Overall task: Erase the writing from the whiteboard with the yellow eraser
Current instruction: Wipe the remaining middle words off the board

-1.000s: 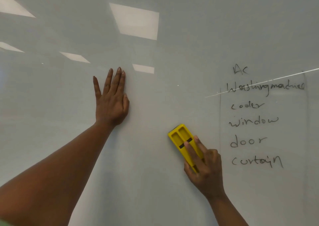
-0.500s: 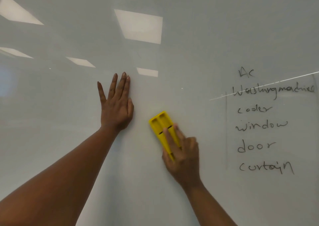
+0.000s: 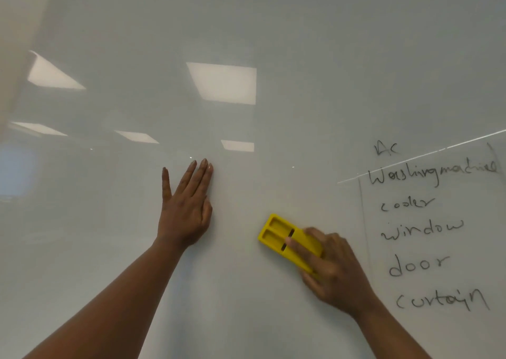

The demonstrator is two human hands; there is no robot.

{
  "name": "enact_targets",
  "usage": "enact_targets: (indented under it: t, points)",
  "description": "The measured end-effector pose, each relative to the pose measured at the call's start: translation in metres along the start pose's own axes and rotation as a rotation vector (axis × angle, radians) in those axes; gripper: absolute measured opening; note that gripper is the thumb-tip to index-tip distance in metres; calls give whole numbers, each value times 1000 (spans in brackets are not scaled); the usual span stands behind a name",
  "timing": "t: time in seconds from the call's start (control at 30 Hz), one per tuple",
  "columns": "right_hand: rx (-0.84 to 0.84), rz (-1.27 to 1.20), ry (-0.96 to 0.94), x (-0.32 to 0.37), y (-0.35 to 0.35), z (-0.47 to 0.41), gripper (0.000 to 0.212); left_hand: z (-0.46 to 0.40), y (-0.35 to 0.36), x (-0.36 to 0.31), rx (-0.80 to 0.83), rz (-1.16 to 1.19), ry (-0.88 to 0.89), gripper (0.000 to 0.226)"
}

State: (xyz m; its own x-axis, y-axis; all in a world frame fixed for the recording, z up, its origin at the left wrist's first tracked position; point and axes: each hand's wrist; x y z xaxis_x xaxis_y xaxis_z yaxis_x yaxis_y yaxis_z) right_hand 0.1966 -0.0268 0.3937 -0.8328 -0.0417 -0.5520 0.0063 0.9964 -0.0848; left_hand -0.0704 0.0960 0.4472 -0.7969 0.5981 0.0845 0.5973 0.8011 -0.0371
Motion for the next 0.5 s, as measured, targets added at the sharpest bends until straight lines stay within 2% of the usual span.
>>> enact_targets:
  t: [0.27, 0.37, 0.43, 0.5]
  points:
    - [-190, 120, 467, -37, -16, -92, 47, -5, -8, -4, -5, 28, -23, 65]
    - [-241, 83, 649, -28, -8, -125, 54, -7, -10, -3, -12, 34, -21, 66]
    - [-201, 76, 663, -12, 0, -143, 55, -8, -11, -1, -15, 44, -23, 66]
    - [-130, 67, 558, 10, 10, -155, 57, -9, -12, -1, -16, 49, -23, 65]
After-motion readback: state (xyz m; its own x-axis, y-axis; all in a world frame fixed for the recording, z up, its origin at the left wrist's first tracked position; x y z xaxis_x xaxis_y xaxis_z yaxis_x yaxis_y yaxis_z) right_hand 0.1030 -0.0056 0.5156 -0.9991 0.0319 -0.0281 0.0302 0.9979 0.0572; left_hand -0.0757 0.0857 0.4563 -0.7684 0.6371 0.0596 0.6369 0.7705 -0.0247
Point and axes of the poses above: each hand's wrist, its own z-axis away from the middle knuckle, its own y-axis out of the palm, x = y × z, and after that the axes turned 7 degrees about -x, right-handed
